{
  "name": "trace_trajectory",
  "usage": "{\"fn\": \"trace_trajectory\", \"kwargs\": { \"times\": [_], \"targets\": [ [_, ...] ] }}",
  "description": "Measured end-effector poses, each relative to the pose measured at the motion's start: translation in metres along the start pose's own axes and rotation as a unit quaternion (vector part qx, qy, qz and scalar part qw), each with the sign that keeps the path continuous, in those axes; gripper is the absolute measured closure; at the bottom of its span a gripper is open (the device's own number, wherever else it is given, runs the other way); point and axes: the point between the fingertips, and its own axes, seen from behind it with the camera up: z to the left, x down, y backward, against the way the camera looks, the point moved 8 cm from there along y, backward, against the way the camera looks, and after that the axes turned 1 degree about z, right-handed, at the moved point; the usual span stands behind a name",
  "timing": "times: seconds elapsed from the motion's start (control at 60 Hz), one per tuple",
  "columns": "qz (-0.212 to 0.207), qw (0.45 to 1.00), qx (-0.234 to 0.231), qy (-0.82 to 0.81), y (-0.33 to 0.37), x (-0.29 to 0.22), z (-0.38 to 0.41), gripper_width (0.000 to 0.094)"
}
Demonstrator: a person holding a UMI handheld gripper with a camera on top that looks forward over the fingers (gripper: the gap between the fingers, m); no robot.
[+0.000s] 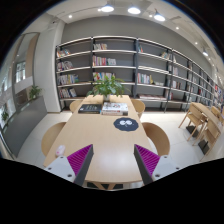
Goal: Arrange mouse
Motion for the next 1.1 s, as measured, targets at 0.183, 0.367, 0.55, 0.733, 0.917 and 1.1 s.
{"fn": "trace_trajectory", "kwargs": {
  "times": [0.183, 0.367, 0.55, 0.733, 0.917, 1.1],
  "targets": [
    [0.017, 1.0, 0.012, -0.003, -0.033, 0.03, 0.019, 0.0105],
    [0.089, 0.996, -0.007, 0.0, -0.066, 0.11, 0.078, 0.0101],
    [0.173, 0.983, -0.066, 0.014, -0.099, 0.193, 0.19, 0.0096],
    [0.217, 0.971, -0.102, 0.022, -0.145, 0.215, 0.287, 0.0089],
    [0.204, 0.974, -0.093, 0.019, -0.209, 0.183, 0.325, 0.0095],
    [0.194, 0.978, -0.072, 0.024, -0.262, 0.155, 0.337, 0.0153]
  ]
}}
